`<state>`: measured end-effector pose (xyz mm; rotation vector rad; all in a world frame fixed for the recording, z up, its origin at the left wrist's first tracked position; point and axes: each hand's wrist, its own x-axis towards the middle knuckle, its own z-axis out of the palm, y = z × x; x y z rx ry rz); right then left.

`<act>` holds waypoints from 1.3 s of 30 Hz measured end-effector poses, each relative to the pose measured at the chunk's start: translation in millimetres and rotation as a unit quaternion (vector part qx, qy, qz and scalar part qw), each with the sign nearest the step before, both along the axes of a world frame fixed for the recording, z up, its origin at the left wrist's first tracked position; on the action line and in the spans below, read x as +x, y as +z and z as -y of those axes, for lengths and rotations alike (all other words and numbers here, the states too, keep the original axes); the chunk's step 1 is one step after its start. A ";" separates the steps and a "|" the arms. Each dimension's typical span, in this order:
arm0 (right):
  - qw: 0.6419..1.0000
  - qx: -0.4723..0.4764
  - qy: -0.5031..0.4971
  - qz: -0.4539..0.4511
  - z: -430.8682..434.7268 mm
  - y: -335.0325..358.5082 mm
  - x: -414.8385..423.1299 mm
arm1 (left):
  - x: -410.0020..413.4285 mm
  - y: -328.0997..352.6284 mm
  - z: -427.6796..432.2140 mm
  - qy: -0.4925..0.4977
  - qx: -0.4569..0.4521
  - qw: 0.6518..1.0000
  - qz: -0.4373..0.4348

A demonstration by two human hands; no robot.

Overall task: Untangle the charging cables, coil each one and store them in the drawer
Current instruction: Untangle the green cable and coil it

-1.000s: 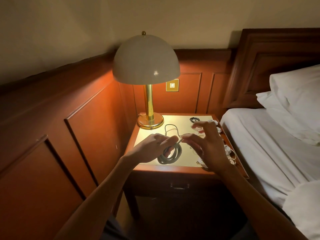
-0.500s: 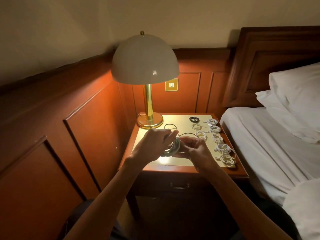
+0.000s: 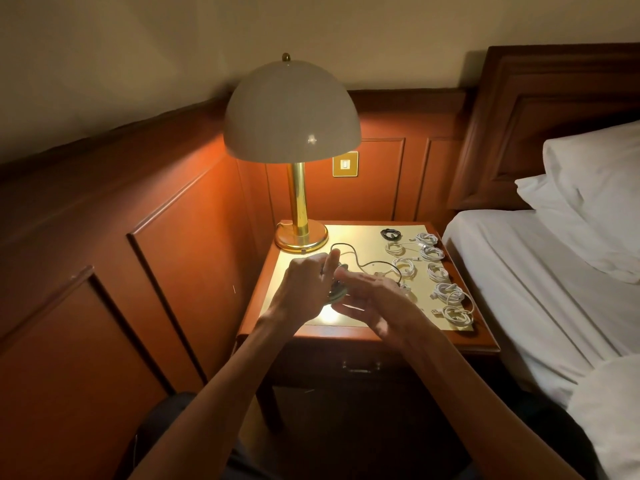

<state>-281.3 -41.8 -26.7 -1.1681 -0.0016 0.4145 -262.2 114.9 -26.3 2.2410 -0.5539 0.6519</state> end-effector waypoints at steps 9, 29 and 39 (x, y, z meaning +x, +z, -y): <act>0.997 -0.065 -0.023 0.020 8.5 0.8 6.9 | 7.5 11.9 -4.1 -0.102 -0.016 0.981 -0.165; 0.712 -0.501 -0.177 0.459 22.0 -19.0 1.7 | 19.6 -2.6 7.6 -0.066 -0.001 0.952 -0.301; 0.617 -0.538 -0.002 0.574 23.7 1.0 3.2 | 17.9 -8.5 0.2 -0.171 -0.074 0.886 -0.424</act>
